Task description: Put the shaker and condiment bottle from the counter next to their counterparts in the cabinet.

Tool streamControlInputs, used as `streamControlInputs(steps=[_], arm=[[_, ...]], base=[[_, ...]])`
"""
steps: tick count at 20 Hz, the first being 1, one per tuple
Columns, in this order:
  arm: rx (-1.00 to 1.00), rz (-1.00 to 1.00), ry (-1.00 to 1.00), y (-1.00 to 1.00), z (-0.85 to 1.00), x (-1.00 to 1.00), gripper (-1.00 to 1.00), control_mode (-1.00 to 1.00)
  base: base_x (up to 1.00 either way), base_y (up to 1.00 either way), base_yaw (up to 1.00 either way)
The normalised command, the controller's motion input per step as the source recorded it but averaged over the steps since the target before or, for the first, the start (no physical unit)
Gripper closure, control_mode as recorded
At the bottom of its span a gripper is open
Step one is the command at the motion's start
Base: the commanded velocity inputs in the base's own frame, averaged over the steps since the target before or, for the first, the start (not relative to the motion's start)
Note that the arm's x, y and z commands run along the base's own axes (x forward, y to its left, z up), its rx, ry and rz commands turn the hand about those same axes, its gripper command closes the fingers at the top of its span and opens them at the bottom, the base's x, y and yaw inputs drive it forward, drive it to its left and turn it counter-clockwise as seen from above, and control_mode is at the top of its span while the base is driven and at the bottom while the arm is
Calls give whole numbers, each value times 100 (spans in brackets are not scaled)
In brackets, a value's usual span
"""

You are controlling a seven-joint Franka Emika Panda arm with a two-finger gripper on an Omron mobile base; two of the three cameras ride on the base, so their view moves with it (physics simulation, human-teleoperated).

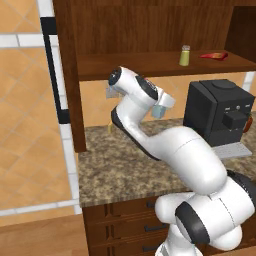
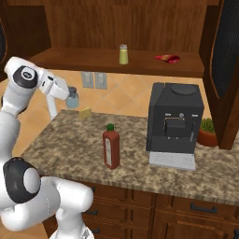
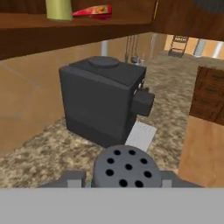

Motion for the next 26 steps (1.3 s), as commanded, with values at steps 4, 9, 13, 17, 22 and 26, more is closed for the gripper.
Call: streamControlInputs(steps=[4,9,13,17,22,26], arm=[[10,10,-5,-36,69,-35,100,-100],[0,9,-6,0,80,-40,100,-100],[0,7,0,-3,82,0,100,-100],[1,10,4,-18,67,29,100,-100],[0,13,3,-21,52,41,100,-100],[0,7,7,-2,24,30,100,-100]], base=[[0,0,0],[0,0,0],[0,0,0],[0,0,0],[0,0,0],[0,0,0]])
